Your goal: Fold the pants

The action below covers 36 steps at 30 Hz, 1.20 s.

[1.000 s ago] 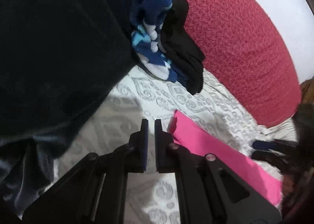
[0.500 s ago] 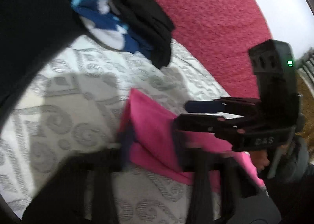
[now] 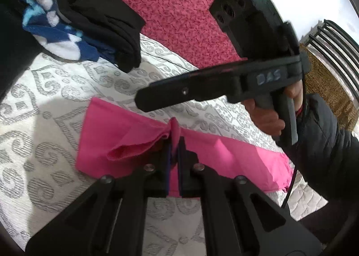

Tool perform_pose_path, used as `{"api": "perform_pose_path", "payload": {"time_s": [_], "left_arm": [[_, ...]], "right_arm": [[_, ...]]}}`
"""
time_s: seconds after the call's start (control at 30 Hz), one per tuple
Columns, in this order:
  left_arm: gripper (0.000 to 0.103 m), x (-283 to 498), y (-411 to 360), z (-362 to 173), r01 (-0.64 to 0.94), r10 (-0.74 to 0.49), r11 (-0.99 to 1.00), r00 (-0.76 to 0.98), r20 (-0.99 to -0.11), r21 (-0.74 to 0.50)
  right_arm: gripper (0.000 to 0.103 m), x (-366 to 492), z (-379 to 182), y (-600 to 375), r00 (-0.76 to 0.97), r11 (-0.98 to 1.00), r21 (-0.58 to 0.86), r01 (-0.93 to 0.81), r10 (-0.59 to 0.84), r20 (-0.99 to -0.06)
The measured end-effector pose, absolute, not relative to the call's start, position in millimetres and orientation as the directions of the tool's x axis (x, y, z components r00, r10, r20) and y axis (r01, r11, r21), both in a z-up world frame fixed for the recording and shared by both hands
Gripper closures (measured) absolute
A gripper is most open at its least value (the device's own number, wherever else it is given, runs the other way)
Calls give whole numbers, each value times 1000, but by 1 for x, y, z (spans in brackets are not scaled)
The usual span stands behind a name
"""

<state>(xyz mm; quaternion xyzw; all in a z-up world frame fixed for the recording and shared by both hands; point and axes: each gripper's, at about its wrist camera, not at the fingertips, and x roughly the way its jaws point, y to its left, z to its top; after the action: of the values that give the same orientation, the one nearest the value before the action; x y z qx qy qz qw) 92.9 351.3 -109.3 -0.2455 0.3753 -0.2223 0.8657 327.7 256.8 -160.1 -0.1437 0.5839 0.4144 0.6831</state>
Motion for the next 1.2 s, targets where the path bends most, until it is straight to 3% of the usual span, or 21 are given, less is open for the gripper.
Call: {"api": "perform_pose_path", "payload": {"time_s": [0.27,0.57,0.6,0.63,0.7,0.97,1.2], "left_arm": [[97,80,325,-110,278,-568,812,576,-588,-513],[97,82,337,-118,246,-599,781,555,-577,-574],[97,82,335,-118,250,-597,785,549,-584,-567],[97,83,334,-119,250,-596,786,547,-587,-565],[97,81,336,-118,245,-598,783,549,-583,-572],[97,76,368,-112,160,-571,746,654,-497,-647],[97,70,419,-123,18,-532,616,747,-399,-787]], "right_arm": [[50,315,-173,263,-93,566,271,-778,323,-942],[50,305,-212,272,-246,504,327,-800,222,-943],[55,303,-212,272,-242,500,322,-804,220,-945],[77,302,-212,271,-235,499,317,-806,222,-946],[94,300,-208,267,-190,509,286,-812,234,-954],[95,316,-165,252,-85,556,334,-761,426,-901],[92,367,-203,255,-45,682,337,-649,408,-912]]}}
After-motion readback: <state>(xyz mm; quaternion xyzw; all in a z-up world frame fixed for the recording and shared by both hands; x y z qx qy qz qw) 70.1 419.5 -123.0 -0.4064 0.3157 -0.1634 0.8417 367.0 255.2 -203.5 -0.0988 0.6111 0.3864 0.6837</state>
